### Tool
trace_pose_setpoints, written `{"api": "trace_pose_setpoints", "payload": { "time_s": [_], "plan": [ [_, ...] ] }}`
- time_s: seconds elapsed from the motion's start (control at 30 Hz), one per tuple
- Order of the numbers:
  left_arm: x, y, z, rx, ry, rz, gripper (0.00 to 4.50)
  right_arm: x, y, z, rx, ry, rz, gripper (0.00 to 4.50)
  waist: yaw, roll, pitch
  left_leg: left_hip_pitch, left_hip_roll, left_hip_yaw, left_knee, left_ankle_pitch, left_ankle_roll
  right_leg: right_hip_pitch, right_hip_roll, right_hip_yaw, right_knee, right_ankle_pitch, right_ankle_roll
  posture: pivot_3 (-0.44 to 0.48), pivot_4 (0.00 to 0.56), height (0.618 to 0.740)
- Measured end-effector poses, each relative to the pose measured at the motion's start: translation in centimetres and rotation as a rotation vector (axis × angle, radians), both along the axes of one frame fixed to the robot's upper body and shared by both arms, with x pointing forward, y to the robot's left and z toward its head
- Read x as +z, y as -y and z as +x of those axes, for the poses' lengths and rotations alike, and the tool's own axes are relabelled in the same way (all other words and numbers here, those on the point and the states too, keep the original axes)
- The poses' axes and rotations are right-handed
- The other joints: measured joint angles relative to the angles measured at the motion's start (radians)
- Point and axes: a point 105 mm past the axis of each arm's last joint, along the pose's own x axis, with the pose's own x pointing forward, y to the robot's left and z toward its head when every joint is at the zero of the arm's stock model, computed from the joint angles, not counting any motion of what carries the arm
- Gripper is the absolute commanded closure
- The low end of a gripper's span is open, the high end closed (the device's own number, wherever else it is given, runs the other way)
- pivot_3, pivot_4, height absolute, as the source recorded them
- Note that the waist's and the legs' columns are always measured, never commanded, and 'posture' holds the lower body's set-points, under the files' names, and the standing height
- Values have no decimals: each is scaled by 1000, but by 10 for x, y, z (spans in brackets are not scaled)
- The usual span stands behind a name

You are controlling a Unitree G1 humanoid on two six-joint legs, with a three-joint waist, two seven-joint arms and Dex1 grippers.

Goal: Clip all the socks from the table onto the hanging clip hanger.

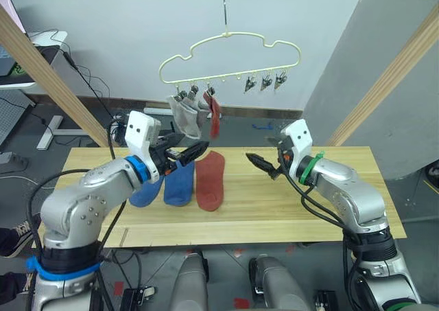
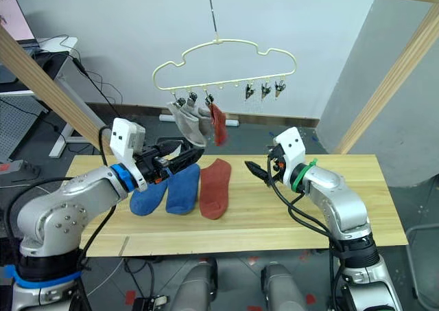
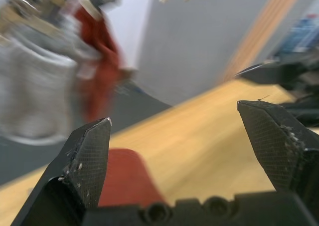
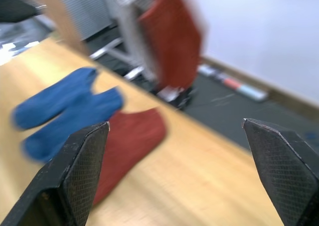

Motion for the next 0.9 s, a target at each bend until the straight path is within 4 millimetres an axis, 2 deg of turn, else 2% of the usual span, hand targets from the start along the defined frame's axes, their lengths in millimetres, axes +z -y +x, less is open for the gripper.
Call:
{"api": "trace_pose_setpoints", "payload": {
  "time_s": [0.1, 0.2, 0.3, 0.43, 0.6, 0.7, 0.9],
  "plan": [
    [-11, 2, -6, -49, 11, 52, 0, 7, -2, 3, -62, 31, 45, 24, 2, 0, 0, -2, 0, 2, -1, 0, 0, -4, 0, 0, 1, 0, 0, 53, 259, 740],
    [-12, 4, -13, -102, 52, 26, 0, 15, -7, 6, -94, 53, 79, 24, 2, 0, 0, -2, 0, 6, -1, 0, 0, -4, 0, 1, 1, 0, 0, 61, 257, 740],
    [-15, 1, -18, -111, 87, 40, 0, 21, -11, 8, -120, 77, 113, 520, 2, 0, 0, -2, 1, 6, -1, 0, 0, -5, 0, 1, 1, 0, 0, 70, 256, 740],
    [-11, -3, -27, -118, 126, 41, 0, 33, -14, 14, -167, 135, 129, 1906, 2, 0, 0, -2, 1, 6, -1, 0, 0, -5, 0, 1, 1, 0, 0, 77, 253, 740],
    [-1, -5, -38, -127, 169, 44, 0, 46, -18, 23, -206, 193, 151, 1906, 5, 0, 0, -2, 1, 7, -1, 0, 0, -5, 0, 2, 1, 0, -1, 81, 250, 740],
    [2, 1, -45, -156, 189, 35, 0, 50, -22, 31, -231, 213, 162, 2490, 6, 0, 0, -2, 1, 7, -1, 0, 0, -5, 0, 1, 1, 1, -1, 85, 247, 740],
    [11, 5, -47, -161, 236, 18, 0, 57, -30, 38, -249, 240, 183, 2490, 8, 0, 0, -2, 1, 7, -1, 0, 0, -5, 0, 1, 1, 1, -2, 91, 251, 740]
  ]
}}
